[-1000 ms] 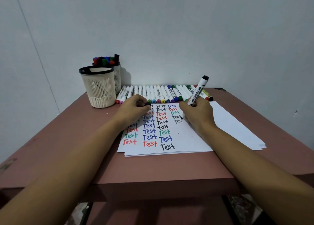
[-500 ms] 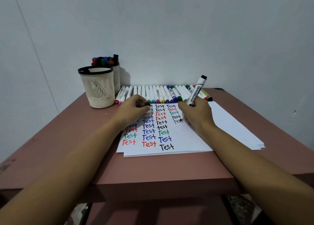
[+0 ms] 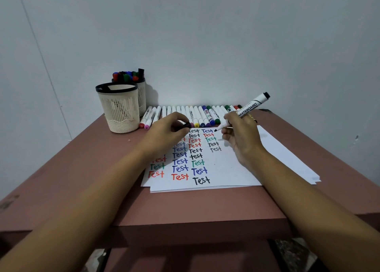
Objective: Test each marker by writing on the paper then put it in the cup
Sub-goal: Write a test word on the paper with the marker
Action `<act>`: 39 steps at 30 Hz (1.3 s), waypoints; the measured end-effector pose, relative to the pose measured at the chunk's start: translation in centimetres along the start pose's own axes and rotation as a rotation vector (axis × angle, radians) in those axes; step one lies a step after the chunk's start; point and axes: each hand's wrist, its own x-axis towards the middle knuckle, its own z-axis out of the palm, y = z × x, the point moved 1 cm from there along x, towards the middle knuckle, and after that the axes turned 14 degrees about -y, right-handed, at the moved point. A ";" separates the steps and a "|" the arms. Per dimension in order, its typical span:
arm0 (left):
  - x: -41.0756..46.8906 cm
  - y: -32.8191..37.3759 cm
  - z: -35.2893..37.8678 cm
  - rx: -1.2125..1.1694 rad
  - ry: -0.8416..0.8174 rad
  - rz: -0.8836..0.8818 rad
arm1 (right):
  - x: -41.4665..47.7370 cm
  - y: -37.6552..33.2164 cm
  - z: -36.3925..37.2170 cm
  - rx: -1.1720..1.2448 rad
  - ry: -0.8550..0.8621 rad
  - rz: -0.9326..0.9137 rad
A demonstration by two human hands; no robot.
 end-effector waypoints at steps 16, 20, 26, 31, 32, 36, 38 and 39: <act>-0.2 0.8 0.7 0.034 -0.042 0.125 | -0.1 0.5 1.2 0.055 -0.257 0.015; -0.3 0.7 0.9 0.053 -0.021 0.173 | -0.1 0.9 1.0 -0.084 -0.256 0.043; -0.5 0.8 1.6 0.181 0.108 0.290 | 0.0 0.9 1.2 -0.004 -0.232 0.092; -0.6 1.0 2.1 0.281 0.164 0.384 | 0.1 1.0 1.3 0.028 -0.220 0.113; -0.5 1.1 2.1 0.286 0.168 0.391 | 0.1 1.0 1.3 0.035 -0.215 0.120; -0.4 1.0 2.1 0.242 0.149 0.336 | 0.4 1.0 1.1 -0.014 -0.219 0.145; -0.3 1.0 1.8 0.109 0.119 0.239 | 0.6 1.1 0.9 -0.074 -0.237 0.147; -0.2 1.0 1.7 0.006 0.103 0.196 | 0.6 1.1 0.8 -0.085 -0.245 0.143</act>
